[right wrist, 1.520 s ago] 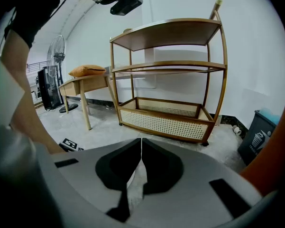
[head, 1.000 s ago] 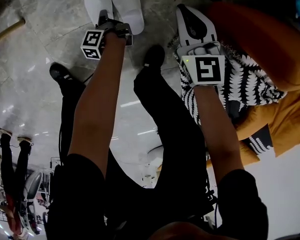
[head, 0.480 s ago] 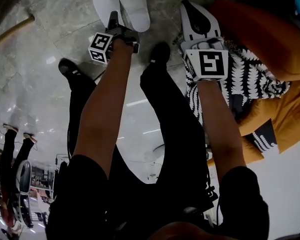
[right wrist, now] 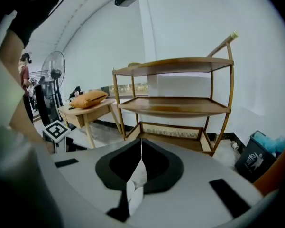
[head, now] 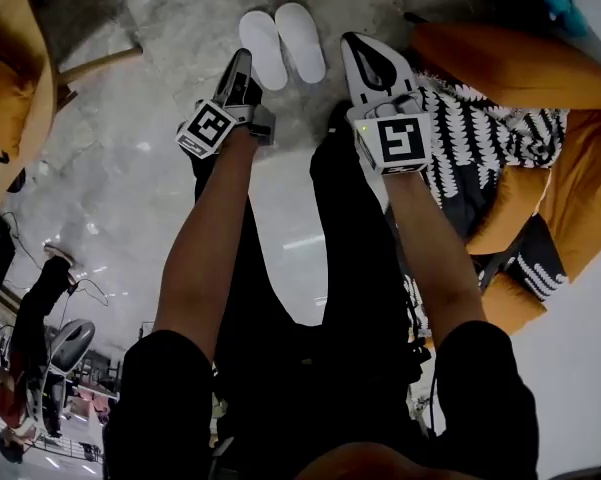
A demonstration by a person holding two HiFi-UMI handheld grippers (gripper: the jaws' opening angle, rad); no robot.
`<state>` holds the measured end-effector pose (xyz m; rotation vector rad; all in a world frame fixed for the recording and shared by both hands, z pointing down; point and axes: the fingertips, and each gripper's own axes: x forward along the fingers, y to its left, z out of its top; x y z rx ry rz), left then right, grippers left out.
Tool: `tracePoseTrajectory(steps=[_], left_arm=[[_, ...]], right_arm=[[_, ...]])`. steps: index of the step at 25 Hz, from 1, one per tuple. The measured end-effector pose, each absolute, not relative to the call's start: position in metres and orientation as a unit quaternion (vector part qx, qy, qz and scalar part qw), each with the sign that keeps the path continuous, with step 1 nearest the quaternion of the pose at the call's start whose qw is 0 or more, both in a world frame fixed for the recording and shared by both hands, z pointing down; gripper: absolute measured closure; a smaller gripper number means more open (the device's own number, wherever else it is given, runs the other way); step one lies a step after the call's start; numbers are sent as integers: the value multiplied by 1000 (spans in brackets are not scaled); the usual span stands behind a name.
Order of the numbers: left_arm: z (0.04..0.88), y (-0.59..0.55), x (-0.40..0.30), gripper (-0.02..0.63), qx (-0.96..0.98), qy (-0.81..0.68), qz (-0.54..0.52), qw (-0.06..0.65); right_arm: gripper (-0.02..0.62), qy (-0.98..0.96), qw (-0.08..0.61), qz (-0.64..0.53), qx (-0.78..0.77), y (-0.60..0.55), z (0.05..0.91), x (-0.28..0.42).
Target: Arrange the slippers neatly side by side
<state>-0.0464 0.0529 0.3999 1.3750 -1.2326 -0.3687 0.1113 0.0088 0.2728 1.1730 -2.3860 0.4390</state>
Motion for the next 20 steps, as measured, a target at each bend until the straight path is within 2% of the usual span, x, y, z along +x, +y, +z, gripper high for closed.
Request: tracePoseTrajectory(steps=[6,12,20], left_arm=[[218,16,-66,589,733,-462,-136,482],[32,17,-89,591,810,-423,-158,374],[-159,40,-74,591,905,-349,-120,214]], right_arm=[[561,-874,182,133,431,3,145,90],[561,-875,135,89,457,11,7,93],[561,-888,61,27,455,38,-164,88]])
